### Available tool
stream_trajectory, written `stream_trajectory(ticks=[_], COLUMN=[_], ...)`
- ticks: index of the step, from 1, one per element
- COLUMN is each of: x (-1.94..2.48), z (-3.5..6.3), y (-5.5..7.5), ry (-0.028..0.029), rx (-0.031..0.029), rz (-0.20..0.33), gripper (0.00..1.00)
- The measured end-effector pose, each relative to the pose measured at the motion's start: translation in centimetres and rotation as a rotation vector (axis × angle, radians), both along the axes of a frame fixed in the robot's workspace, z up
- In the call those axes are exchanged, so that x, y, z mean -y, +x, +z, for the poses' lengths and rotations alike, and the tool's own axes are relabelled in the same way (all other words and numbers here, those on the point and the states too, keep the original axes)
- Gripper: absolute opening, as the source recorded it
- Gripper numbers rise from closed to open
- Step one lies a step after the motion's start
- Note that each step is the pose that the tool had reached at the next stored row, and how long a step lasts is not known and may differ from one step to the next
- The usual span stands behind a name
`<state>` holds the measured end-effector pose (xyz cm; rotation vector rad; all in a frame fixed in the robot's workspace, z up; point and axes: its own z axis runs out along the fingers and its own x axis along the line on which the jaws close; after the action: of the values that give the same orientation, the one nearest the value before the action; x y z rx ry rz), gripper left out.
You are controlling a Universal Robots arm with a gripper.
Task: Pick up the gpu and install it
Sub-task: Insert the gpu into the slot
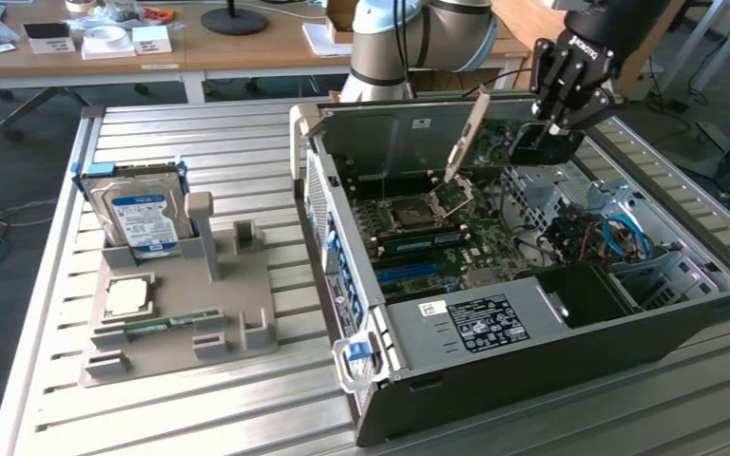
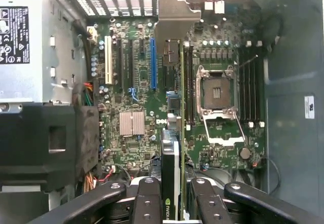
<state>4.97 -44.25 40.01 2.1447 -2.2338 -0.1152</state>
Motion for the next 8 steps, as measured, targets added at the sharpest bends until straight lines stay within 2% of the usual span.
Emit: stream_trajectory(ticks=[2, 3, 4, 6, 8], x=[-0.01, -0.01, -0.01, -0.01, -0.02], z=[-0.01, -0.04, -0.08, -0.17, -0.27], y=[0.00, -0.03, -0.07, -0.17, -0.27], ry=[0.0001, 0.0003, 0.0004, 0.0000, 0.0000], rx=[0.0001, 0.0020, 0.0076, 0.0253, 0.0396], rz=[0.002, 0.003, 0.005, 0.007, 0.010], gripper=[0.27, 0.27, 0.27, 0.27, 0.27])
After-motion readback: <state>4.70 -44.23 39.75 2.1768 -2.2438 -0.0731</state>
